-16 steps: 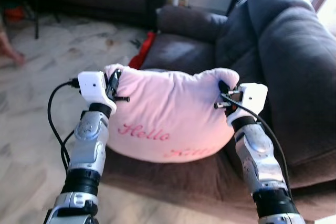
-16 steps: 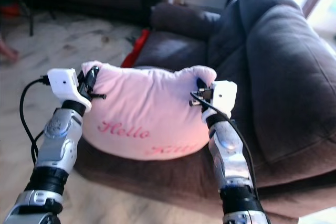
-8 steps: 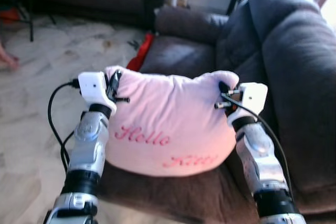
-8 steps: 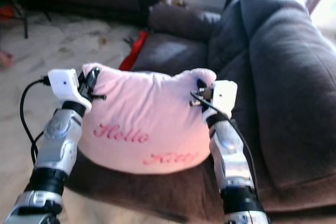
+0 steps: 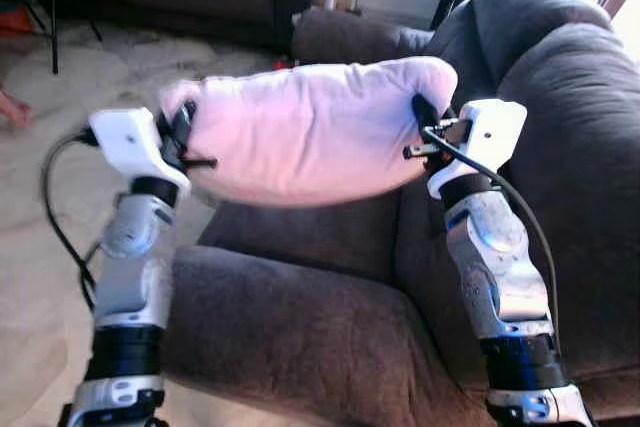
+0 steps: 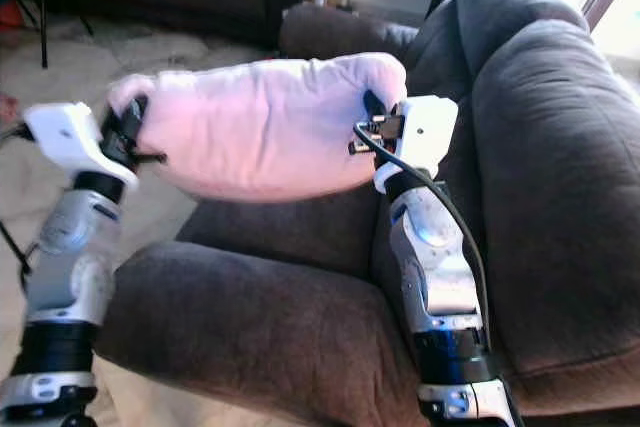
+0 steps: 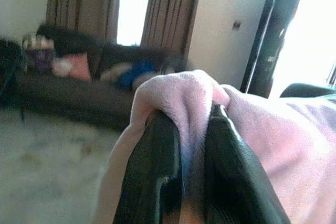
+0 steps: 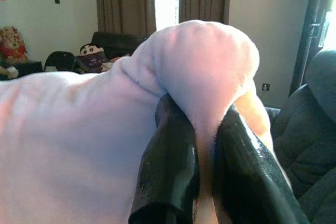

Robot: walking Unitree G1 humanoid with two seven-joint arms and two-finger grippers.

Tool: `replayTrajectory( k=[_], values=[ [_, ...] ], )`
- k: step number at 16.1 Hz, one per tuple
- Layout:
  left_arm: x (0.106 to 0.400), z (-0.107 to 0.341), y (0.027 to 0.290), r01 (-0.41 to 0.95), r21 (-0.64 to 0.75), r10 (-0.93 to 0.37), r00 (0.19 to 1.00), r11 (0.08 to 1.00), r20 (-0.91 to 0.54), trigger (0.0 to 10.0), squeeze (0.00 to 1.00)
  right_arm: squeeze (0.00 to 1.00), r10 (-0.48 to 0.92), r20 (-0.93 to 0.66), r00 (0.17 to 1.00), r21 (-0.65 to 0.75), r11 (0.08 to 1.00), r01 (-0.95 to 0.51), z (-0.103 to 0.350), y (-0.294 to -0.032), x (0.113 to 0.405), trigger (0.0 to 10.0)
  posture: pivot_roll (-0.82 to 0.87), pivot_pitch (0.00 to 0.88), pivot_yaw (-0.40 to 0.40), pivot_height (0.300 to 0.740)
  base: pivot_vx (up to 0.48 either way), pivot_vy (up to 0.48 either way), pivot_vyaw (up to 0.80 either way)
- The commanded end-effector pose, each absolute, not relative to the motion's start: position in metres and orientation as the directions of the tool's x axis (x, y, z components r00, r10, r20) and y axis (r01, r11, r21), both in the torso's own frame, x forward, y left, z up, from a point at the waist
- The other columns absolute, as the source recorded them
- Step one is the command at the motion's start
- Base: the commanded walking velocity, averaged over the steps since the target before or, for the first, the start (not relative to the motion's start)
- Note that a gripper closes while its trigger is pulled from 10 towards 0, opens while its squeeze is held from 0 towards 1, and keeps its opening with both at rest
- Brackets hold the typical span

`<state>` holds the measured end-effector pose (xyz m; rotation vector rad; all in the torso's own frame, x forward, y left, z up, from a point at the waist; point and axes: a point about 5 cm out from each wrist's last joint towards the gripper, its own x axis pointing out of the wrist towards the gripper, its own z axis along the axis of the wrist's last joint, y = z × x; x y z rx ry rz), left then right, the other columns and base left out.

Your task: Move the pillow to the sofa from floor

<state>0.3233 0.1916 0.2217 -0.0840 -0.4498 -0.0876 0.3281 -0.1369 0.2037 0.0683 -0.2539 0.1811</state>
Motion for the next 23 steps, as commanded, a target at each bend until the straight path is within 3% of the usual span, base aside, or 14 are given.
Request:
replayTrajectory(
  k=[1, 4, 9, 15, 18, 23],
  values=[
    [0.320, 0.217, 0.185, 0.160, -0.042, -0.128, 0.899, 0.986, 0.418, 10.0, 0.00, 0.00, 0.184, 0.305, 0.934, 0.047, 0.977, -0.208, 0.214, -0.136, 0.321, 10.0, 0.03, 0.000, -0.096, 0.740, 0.000, 0.000, 0.00],
    [0.316, 0.188, 0.195, 0.140, -0.056, -0.116, 0.942, 0.989, 0.316, 10.0, 0.00, 0.00, 0.195, 0.234, 0.953, 0.067, 0.974, -0.216, 0.195, -0.130, 0.311, 10.0, 0.02, 0.000, -0.098, 0.740, 0.000, 0.000, 0.00],
    [0.309, 0.180, 0.200, 0.111, -0.058, -0.091, 0.954, 0.992, 0.284, 10.0, 0.00, 0.00, 0.237, 0.217, 0.947, 0.059, 0.965, -0.255, 0.193, -0.121, 0.307, 10.0, 0.02, 0.000, -0.105, 0.740, 0.000, 0.000, 0.00],
    [0.336, 0.188, 0.162, 0.169, -0.051, -0.145, 0.940, 0.984, 0.309, 10.0, 0.00, 0.00, 0.124, 0.230, 0.965, 0.044, 0.990, -0.137, 0.200, -0.133, 0.339, 10.0, 0.01, 0.000, -0.106, 0.740, 0.000, 0.000, 0.00],
    [0.345, 0.196, 0.167, 0.152, -0.067, -0.122, 0.935, 0.986, 0.332, 10.0, 0.00, 0.00, 0.130, 0.286, 0.949, 0.045, 0.988, -0.149, 0.221, -0.133, 0.347, 10.0, 0.01, 0.000, -0.106, 0.740, 0.000, 0.000, 0.00],
    [0.344, 0.186, 0.178, 0.103, -0.082, -0.072, 0.946, 0.991, 0.315, 10.0, 0.00, 0.00, 0.140, 0.246, 0.959, 0.040, 0.987, -0.154, 0.210, -0.132, 0.353, 10.0, 0.02, 0.000, -0.115, 0.740, 0.000, 0.000, 0.00]
  ],
)
